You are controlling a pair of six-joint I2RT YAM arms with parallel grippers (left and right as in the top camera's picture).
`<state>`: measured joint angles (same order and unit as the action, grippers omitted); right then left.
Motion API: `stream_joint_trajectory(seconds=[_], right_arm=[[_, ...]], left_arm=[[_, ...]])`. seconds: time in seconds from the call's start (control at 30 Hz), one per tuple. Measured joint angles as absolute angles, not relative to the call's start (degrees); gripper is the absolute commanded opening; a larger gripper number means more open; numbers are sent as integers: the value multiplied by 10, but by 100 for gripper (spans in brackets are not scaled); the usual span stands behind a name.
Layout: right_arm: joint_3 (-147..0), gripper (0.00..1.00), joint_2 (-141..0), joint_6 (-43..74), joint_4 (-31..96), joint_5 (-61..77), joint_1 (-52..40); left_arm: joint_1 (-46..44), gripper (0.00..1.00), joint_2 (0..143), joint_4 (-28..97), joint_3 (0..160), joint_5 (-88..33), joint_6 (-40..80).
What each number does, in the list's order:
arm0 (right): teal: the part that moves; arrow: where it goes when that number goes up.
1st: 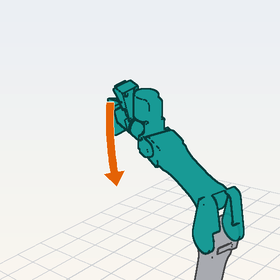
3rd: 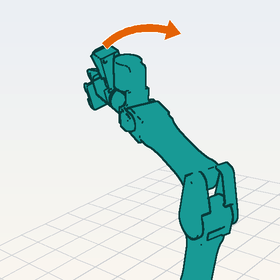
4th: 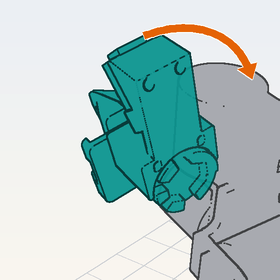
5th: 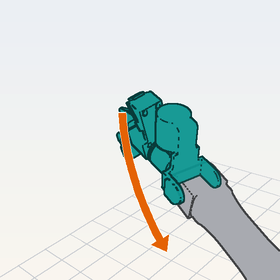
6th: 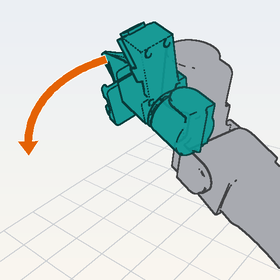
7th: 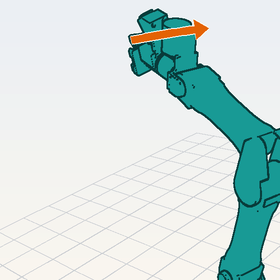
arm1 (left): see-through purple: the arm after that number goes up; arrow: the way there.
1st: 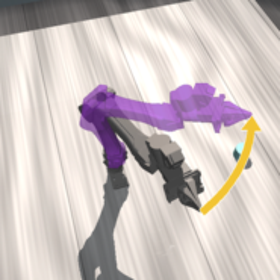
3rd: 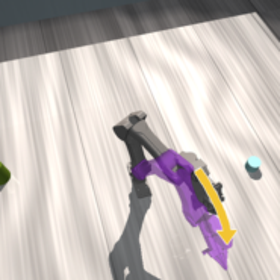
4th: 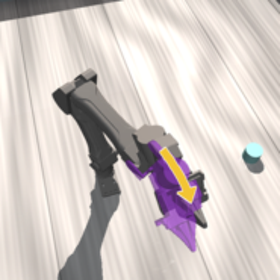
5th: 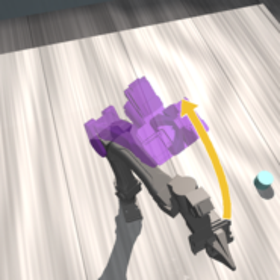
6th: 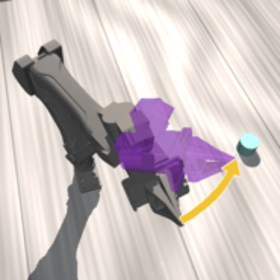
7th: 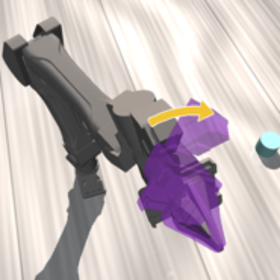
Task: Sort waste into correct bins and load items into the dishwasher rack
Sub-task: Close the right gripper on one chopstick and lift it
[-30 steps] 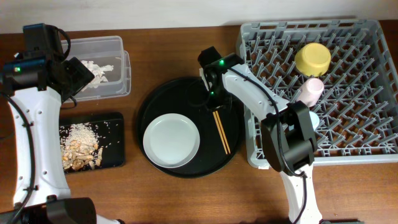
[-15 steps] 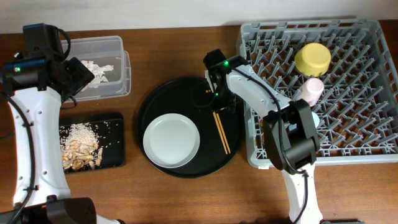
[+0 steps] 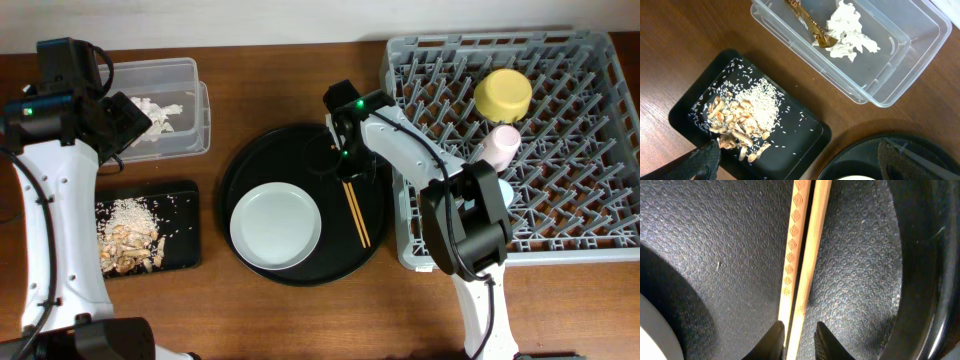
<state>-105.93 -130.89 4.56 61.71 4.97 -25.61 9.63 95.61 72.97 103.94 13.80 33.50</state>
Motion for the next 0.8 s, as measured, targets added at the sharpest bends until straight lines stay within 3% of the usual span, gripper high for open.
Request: stream_joint_trajectory(seconds=[0.73,0.8], right_arm=[[-1024,22,-1308,45,580,57,-254],[-1024,18,-1308,45,580,63,-250]], left_arm=[[96,99,956,730,1039,138,335],[96,99,956,730,1039,138,335]])
